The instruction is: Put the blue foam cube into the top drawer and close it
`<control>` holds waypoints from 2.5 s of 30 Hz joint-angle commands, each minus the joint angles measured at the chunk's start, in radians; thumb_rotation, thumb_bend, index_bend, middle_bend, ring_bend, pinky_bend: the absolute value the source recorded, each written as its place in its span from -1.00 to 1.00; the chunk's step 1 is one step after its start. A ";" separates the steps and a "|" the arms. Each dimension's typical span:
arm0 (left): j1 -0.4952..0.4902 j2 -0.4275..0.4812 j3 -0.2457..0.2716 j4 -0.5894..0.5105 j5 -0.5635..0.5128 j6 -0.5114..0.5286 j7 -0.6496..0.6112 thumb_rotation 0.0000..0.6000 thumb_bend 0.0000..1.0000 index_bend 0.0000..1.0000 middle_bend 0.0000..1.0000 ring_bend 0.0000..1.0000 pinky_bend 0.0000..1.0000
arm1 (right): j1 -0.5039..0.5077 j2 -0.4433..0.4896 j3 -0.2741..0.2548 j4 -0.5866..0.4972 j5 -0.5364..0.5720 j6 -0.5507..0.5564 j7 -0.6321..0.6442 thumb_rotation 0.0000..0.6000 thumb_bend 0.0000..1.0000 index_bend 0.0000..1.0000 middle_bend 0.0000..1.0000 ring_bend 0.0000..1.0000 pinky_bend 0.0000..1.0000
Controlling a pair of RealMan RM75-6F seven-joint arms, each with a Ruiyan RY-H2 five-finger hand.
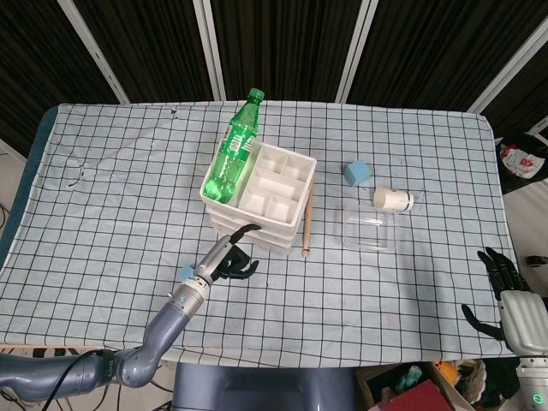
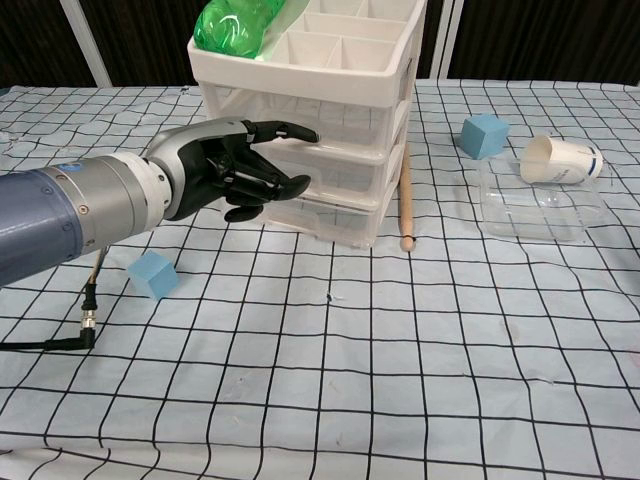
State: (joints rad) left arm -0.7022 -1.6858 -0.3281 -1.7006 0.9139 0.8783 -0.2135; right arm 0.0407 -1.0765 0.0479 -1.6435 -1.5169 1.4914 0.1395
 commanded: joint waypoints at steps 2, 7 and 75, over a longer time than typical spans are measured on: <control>0.000 0.000 0.001 0.000 0.001 0.001 -0.001 1.00 -0.11 -0.71 0.98 0.87 0.79 | 0.000 0.000 0.000 0.000 0.000 0.000 0.000 1.00 -0.49 -1.00 -1.00 -1.00 -0.65; 0.003 0.001 0.002 -0.002 0.004 0.004 -0.006 1.00 -0.11 -0.71 0.98 0.87 0.79 | 0.000 0.000 -0.001 -0.001 -0.001 0.000 0.000 1.00 -0.49 -1.00 -1.00 -1.00 -0.65; 0.133 0.156 0.172 -0.140 0.258 0.061 -0.046 1.00 -0.29 -0.83 0.99 0.88 0.79 | -0.002 -0.002 0.000 -0.002 -0.002 0.004 -0.005 1.00 -0.49 -1.00 -1.00 -1.00 -0.65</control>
State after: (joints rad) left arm -0.5729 -1.5348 -0.1606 -1.8377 1.1684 0.9367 -0.2610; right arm 0.0388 -1.0786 0.0482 -1.6454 -1.5185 1.4956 0.1341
